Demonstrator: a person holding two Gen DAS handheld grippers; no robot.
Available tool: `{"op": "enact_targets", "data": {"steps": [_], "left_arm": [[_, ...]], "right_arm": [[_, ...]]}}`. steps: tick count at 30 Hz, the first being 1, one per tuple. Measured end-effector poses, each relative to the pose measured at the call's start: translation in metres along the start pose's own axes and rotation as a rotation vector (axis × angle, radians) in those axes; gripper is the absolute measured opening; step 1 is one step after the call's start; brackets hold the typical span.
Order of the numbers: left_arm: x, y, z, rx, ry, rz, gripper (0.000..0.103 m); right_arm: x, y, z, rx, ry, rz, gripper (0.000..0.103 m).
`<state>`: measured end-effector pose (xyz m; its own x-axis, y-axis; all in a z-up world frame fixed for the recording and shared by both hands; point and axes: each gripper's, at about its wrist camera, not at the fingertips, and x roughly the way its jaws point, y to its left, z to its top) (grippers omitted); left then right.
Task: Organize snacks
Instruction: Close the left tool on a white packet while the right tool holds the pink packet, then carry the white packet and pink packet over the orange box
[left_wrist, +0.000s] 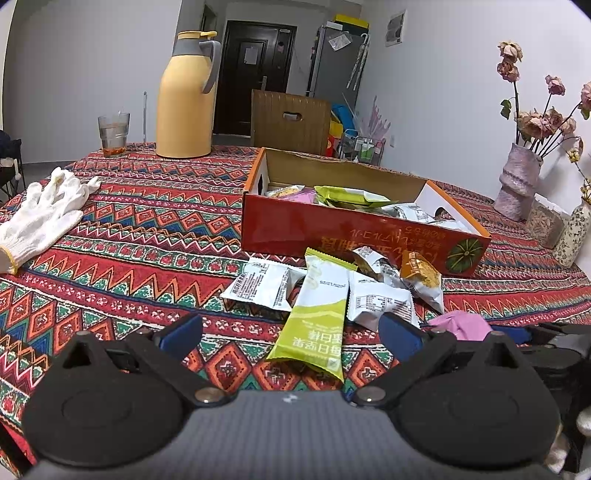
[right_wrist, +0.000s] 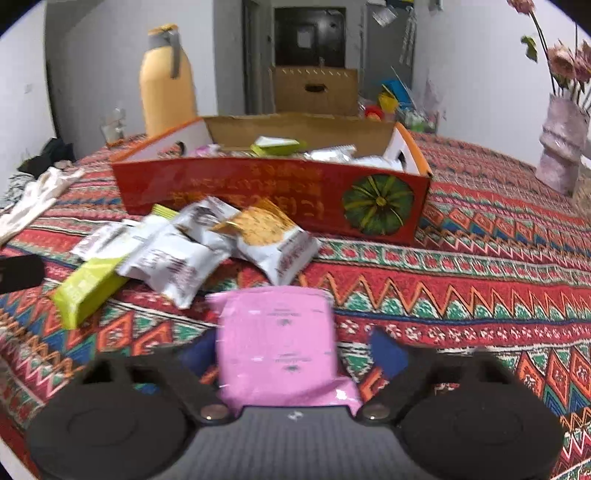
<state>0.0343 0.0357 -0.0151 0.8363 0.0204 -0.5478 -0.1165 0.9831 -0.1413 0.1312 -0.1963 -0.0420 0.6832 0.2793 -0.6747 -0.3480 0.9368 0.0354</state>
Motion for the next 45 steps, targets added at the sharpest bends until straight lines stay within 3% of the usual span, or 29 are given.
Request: {"op": "enact_targets", "data": {"steps": [11,17,23,25,28,31,35,45], "left_arm": [[0.024,0.013,0.026,0.032,0.004,0.056,0.103],[0.062,0.021,0.047,0.067,0.060,0.117,0.103],[0.096,0.018,0.047,0.124,0.129,0.117,0.103],[0.104,0.018,0.046,0.121,0.145,0.120,0.097],[0.114,0.020,0.044,0.116,0.193,0.085,0.079],[0.116,0.019,0.042,0.122,0.195,0.062,0.073],[0.115,0.012,0.041,0.146,0.186,0.045,0.047],[0.108,0.006,0.043,0.148,0.150,0.058,0.045]], "right_arm": [[-0.028,-0.016,0.003,0.058,-0.147,-0.055,0.061],[-0.028,-0.035,0.009,0.105,-0.175,-0.101,0.061],[-0.021,-0.051,0.012,0.160,-0.183,-0.122,0.061],[-0.019,-0.055,0.012,0.169,-0.183,-0.126,0.061],[-0.016,-0.058,0.013,0.175,-0.180,-0.126,0.061],[-0.013,-0.061,0.014,0.179,-0.178,-0.121,0.061],[-0.010,-0.061,0.013,0.180,-0.179,-0.107,0.061],[-0.010,-0.060,0.016,0.167,-0.178,-0.091,0.061]]}}
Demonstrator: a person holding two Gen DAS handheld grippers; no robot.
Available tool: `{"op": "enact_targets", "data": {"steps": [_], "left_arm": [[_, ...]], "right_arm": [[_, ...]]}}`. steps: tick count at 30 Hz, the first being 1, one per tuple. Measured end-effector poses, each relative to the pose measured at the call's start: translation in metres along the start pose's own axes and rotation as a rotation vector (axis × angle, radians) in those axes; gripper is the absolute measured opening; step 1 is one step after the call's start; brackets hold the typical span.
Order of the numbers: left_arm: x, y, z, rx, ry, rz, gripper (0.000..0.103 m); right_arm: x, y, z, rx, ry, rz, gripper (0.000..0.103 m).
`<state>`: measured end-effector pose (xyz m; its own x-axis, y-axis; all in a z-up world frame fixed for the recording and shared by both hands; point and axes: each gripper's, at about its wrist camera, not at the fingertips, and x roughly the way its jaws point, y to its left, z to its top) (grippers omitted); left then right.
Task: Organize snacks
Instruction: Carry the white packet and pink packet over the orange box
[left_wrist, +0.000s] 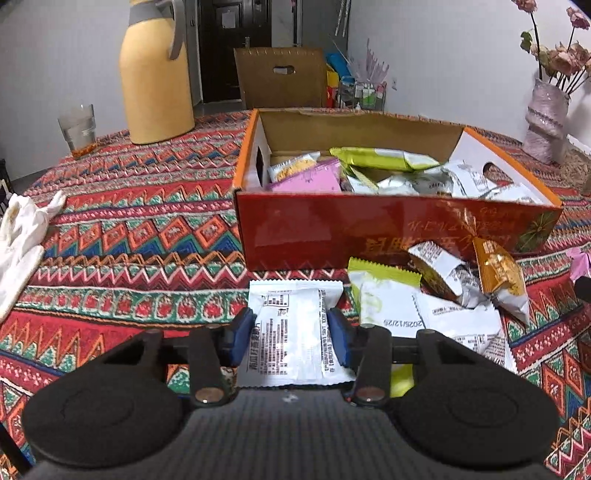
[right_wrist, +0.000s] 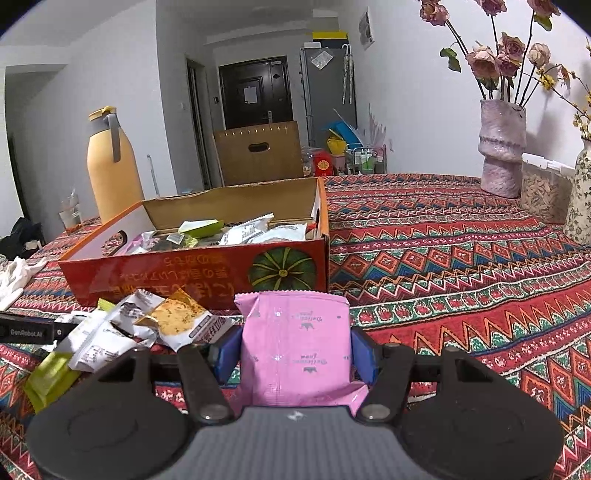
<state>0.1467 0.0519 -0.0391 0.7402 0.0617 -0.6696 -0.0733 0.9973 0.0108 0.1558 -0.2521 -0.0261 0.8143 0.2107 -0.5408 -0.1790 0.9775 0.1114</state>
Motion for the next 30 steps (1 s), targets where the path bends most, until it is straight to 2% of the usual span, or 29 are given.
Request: {"op": "enact_targets", "data": {"steps": [6,16,30], "left_arm": [[-0.021,0.002,0.008,-0.009,-0.070,0.009,0.045],[-0.065,-0.002,0.040,-0.034,-0.221,-0.013,0.045],[-0.072,-0.020,0.086,-0.076,-0.327,-0.041,0.045]], "right_arm": [[-0.003,0.004,0.005,-0.011,-0.016,0.006,0.061],[-0.011,0.015,0.032,-0.018,-0.103,0.031,0.061],[0.009,0.037,0.086,-0.037,-0.200,0.063,0.061]]}}
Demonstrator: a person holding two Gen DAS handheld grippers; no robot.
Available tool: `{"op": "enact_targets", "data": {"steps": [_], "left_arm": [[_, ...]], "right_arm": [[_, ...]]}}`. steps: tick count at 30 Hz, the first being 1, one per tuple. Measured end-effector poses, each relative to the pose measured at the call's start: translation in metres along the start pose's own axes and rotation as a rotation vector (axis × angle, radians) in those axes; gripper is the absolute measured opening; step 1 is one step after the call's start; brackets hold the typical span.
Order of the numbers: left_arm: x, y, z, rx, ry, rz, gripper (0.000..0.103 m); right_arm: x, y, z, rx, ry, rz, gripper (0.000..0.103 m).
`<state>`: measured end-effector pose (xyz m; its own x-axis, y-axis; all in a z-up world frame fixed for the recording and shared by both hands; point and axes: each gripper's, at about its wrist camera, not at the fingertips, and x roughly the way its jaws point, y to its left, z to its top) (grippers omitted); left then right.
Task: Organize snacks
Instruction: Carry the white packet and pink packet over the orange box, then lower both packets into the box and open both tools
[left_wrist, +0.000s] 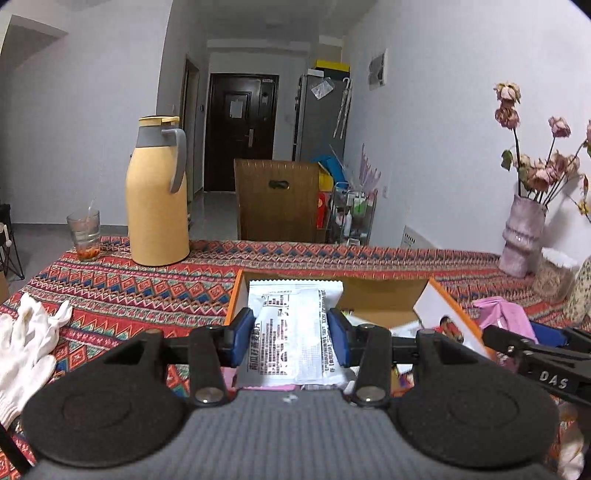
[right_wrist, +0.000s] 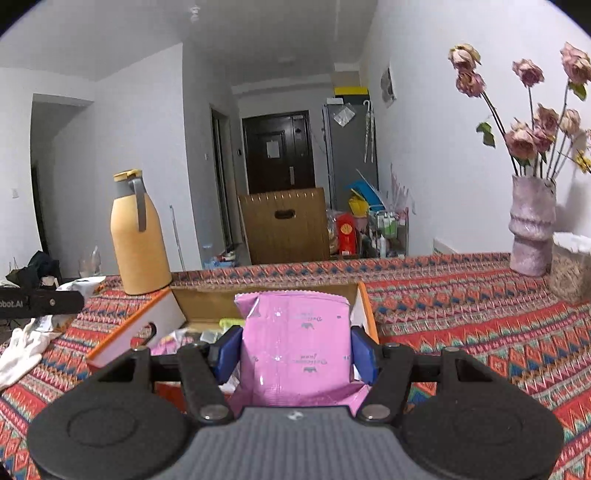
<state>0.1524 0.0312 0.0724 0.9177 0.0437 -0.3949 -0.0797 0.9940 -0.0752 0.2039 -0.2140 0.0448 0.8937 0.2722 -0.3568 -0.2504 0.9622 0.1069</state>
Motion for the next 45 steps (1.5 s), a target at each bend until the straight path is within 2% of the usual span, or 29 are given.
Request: {"op": "enact_targets", "data": {"steps": [8,13,23,26,35,37,38,39,41,42,43,45], "left_arm": [[0.022,-0.005,0.018,-0.021,-0.021,-0.002,0.045],[0.048,-0.005,0.022,-0.043,-0.006,0.003,0.045],[0.097,0.002,0.000,-0.097,0.042,0.038,0.045],[0.108,0.000,-0.007,-0.082,0.075,0.049,0.045],[0.111,0.005,-0.011,-0.097,0.084,0.043,0.045],[0.110,0.005,-0.012,-0.094,0.086,0.053,0.051],[0.110,0.004,-0.013,-0.096,0.090,0.055,0.063],[0.108,0.005,-0.013,-0.099,0.085,0.058,0.070],[0.105,0.005,-0.014,-0.106,0.075,0.069,0.091],[0.103,0.006,-0.014,-0.112,0.069,0.070,0.100],[0.101,0.006,-0.014,-0.117,0.060,0.072,0.103],[0.098,0.007,-0.013,-0.122,0.050,0.079,0.103]], "right_arm": [[0.033,0.009,0.017,-0.010,-0.015,0.003,0.061],[0.058,0.014,0.023,-0.022,-0.006,0.002,0.061],[0.091,0.008,0.008,-0.014,0.006,-0.012,0.061],[0.097,0.011,0.003,-0.023,0.025,-0.019,0.061],[0.106,0.016,-0.004,-0.039,0.058,-0.024,0.061],[0.107,0.015,-0.005,-0.034,0.067,-0.024,0.062],[0.107,0.014,-0.005,-0.029,0.067,-0.026,0.062],[0.106,0.012,-0.005,-0.021,0.065,-0.025,0.063],[0.105,0.009,-0.005,-0.002,0.065,-0.022,0.076],[0.103,0.007,-0.005,0.010,0.060,-0.026,0.091],[0.102,0.006,-0.005,0.019,0.053,-0.032,0.101],[0.100,0.003,-0.005,0.035,0.049,-0.038,0.103]]}}
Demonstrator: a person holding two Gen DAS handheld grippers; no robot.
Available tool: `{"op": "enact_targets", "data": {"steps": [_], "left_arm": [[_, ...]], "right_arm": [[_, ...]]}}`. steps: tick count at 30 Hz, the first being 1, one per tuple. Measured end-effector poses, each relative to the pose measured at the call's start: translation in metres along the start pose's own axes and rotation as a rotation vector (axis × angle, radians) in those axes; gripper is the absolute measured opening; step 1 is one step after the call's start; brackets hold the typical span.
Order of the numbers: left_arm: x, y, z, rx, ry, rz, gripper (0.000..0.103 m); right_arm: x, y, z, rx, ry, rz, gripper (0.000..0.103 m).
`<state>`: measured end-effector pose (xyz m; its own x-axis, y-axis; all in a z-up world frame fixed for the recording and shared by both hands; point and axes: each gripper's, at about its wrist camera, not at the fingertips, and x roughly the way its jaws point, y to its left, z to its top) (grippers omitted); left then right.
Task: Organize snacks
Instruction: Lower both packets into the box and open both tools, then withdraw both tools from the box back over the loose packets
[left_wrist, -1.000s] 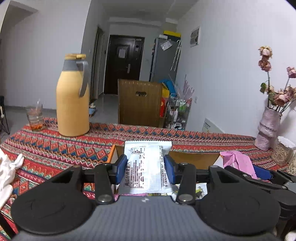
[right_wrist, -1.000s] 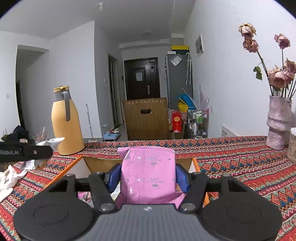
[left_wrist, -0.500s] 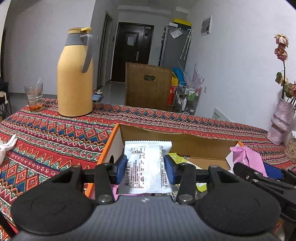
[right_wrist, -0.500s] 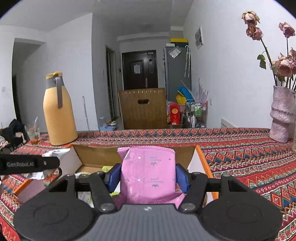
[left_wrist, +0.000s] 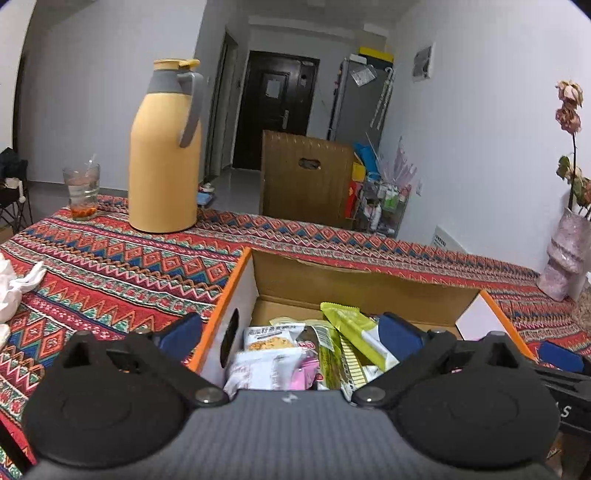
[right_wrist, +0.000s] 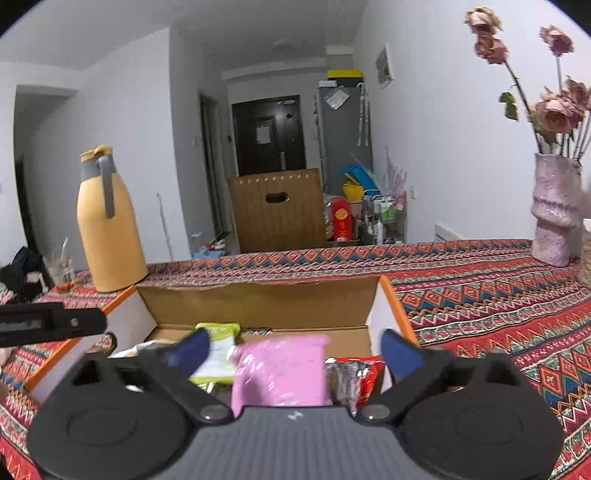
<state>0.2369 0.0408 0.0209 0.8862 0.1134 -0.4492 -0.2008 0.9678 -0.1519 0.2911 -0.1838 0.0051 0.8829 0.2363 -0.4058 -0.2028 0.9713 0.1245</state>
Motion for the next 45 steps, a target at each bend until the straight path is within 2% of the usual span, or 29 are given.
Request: {"op": "enact_targets", "data": {"steps": [16,27,37,45], "left_arm": [[-0.006,-0.003,0.003,-0.009,0.010,0.009,0.103],[-0.037,-0.006,0.010,-0.001,-0.001,0.018,0.103],[-0.079,0.002,-0.009,0.017,0.007,0.018,0.103],[-0.102,0.020,-0.030,0.017,0.033,0.029,0.103]], "right_arm": [[-0.014,-0.001,0.004,0.007,-0.012,-0.010,0.103],[-0.051,0.003,0.018,-0.022,-0.076,-0.025,0.103],[-0.089,0.014,0.004,-0.034,-0.058,-0.014,0.103],[-0.110,0.024,-0.018,-0.039,-0.009,-0.003,0.103]]}}
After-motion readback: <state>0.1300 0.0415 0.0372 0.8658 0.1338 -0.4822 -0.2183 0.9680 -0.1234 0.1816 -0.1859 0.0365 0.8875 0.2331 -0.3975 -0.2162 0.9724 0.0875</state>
